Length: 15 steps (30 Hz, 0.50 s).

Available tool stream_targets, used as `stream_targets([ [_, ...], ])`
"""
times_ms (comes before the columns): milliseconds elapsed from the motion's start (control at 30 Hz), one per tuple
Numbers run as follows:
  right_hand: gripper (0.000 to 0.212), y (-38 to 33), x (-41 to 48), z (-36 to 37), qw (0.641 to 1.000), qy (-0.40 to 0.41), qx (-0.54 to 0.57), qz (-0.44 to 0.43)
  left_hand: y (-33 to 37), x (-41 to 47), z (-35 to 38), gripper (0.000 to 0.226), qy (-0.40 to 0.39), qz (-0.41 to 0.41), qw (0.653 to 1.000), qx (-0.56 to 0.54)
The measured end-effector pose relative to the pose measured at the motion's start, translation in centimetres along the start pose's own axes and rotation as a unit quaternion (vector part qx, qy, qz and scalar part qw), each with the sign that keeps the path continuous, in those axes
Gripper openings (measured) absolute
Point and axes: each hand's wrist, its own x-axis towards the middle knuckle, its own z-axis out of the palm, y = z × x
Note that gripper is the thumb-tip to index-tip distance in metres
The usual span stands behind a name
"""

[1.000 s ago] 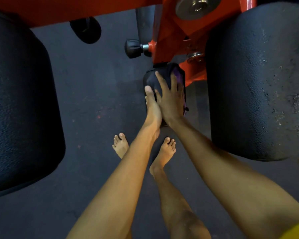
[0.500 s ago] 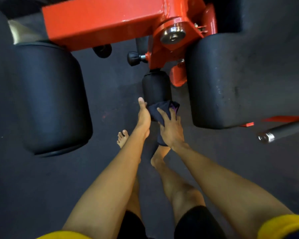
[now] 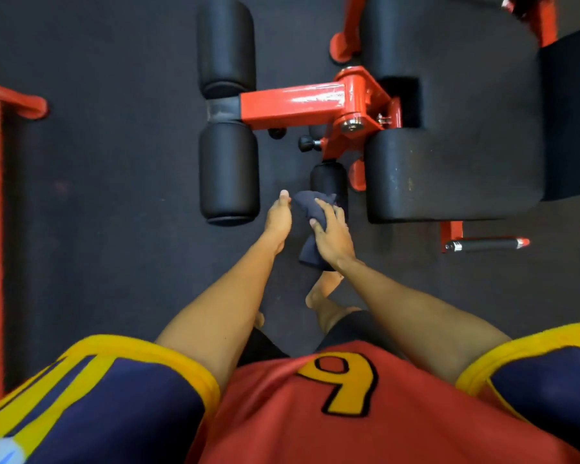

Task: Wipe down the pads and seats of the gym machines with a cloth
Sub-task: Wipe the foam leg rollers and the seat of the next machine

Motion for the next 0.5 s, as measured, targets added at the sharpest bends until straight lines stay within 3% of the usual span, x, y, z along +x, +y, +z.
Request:
stream_targets([
  [133,0.050,-5.5,-3.2,0.9,0.997,0.026,0.059,-0.033,1.1,-3.8,-3.6,0.039,-0.066,0.023,0.998,0.007],
  [367,0.052,-14.6,-7.4,4.5,0.988,0.051,0.132,-0.061,2.7,-7.6,-12.2,0.048,-0.123,0.067,0.989,-0.050],
  [500,0.050,-19.0,-9.5,7.7,0.978,0.058,0.191,-0.055,3.4,-8.9,-17.2,0.044,-0.099,0.103,0.989,-0.042],
])
